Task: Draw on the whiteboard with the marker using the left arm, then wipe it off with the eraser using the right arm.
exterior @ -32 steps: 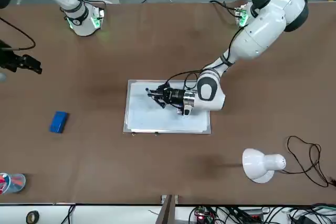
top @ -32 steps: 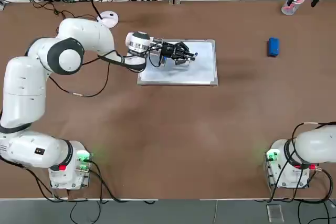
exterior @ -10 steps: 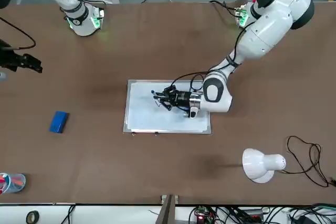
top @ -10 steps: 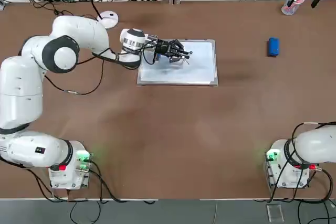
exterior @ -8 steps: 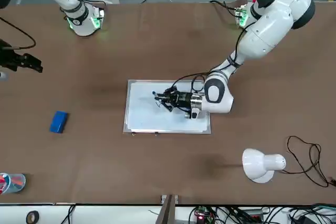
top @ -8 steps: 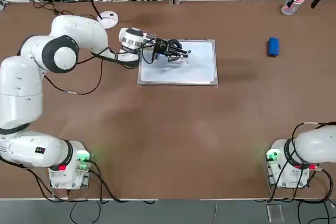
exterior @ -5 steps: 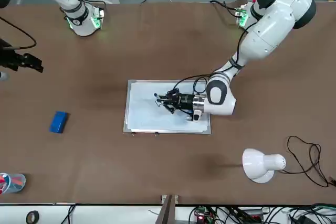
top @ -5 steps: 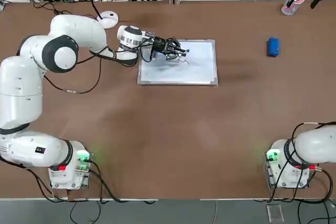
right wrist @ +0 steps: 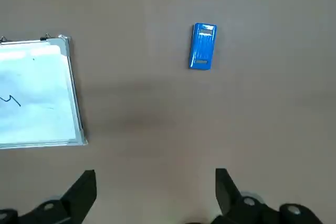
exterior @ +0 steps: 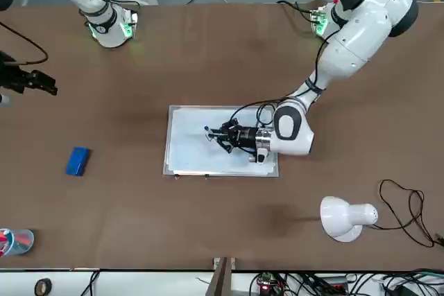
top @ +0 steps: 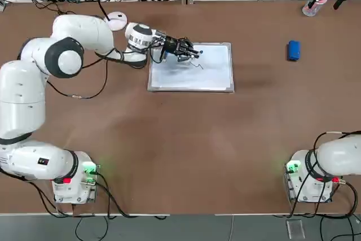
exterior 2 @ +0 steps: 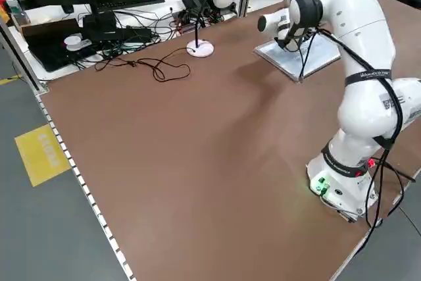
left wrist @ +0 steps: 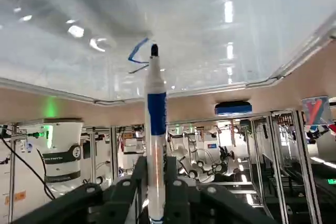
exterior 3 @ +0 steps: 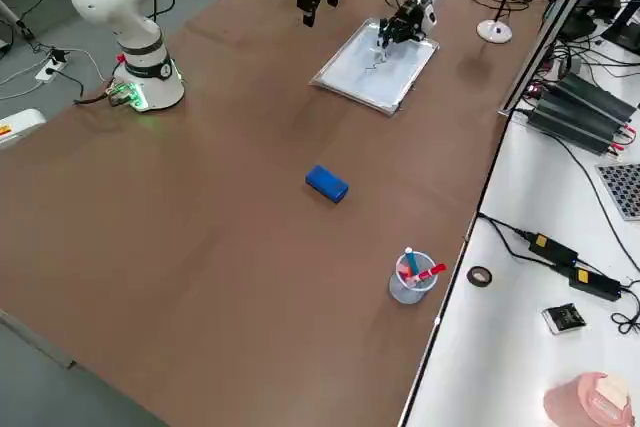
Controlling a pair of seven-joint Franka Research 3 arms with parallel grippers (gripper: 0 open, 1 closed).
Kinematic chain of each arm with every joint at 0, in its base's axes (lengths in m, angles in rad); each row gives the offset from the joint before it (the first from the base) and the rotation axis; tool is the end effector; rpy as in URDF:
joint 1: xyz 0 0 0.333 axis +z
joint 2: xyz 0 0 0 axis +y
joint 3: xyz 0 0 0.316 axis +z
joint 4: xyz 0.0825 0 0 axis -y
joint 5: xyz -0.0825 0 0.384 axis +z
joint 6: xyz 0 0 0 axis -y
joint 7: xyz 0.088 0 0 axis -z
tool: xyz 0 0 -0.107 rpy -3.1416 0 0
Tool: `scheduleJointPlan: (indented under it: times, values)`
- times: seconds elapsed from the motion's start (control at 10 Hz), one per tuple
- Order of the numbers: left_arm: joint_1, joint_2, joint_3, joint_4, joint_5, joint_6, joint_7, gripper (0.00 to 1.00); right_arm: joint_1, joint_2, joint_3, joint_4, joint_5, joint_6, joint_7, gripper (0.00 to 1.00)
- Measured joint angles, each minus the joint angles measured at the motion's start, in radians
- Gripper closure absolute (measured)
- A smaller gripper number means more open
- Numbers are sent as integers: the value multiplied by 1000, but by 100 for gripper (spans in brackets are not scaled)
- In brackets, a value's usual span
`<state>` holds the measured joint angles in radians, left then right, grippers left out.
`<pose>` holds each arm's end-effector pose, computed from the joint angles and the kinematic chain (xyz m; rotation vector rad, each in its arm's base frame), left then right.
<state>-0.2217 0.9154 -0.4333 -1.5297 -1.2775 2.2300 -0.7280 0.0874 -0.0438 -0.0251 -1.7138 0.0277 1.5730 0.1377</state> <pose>0.5721 -0.4137 0.1628 1.6922 1.1861 -1.1103 0.5349 0.0361 0.5814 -3.1165 0.1196 0.1551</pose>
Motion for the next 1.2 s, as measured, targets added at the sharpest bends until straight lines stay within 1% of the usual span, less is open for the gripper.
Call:
scheduleJointPlan:
  times: [0.2,0.4,0.5,0.7,1.0,1.2]
  values:
    - [2,-43,2,9,118,1,-53,82,0,0,0,0,0,-3,-3,0]
    - [16,-94,4,10,295,-7,-96,82,0,0,0,0,0,-5,-4,0]
    - [36,-119,5,9,389,-37,-105,82,0,0,-1,0,0,-6,-5,0]
    - [85,-175,5,9,575,-119,-106,82,-5,0,-2,0,1,-5,-5,0]
    - [137,-282,4,10,841,-265,-95,82,-25,8,-7,-5,1,19,-25,0]
    - [162,-357,4,10,989,-361,-27,82,-41,38,-8,-13,1,54,-52,0]
